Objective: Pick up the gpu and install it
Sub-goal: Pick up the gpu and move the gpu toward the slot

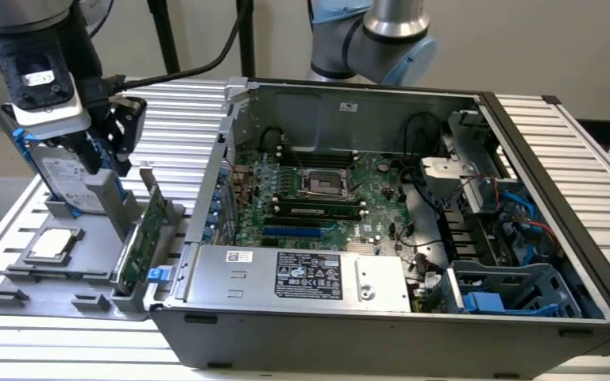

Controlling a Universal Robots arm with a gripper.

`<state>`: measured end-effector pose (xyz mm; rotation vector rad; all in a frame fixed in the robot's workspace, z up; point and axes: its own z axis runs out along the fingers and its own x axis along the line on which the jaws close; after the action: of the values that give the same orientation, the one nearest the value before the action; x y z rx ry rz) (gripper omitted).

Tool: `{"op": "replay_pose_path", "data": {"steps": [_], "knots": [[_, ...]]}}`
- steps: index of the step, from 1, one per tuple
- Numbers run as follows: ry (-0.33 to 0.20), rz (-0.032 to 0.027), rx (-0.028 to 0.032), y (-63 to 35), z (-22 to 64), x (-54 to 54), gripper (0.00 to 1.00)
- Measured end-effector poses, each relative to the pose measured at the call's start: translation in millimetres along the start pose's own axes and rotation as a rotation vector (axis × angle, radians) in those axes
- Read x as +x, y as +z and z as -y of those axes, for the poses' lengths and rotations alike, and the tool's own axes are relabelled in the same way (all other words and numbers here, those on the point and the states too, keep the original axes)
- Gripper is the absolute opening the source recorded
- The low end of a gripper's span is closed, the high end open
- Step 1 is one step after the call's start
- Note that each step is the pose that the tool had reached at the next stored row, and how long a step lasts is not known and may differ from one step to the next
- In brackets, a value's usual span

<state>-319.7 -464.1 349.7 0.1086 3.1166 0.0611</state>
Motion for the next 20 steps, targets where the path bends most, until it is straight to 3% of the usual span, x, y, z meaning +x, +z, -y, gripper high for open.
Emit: {"op": "replay_pose_path", "data": {"steps": [9, 20], "knots": [[0.000, 0.0000, 0.0000, 15.6, 21.3, -0.8, 0.42], [-0.001, 0.0000, 0.0000, 35.4, 27.1, -1.8, 0.42]]}}
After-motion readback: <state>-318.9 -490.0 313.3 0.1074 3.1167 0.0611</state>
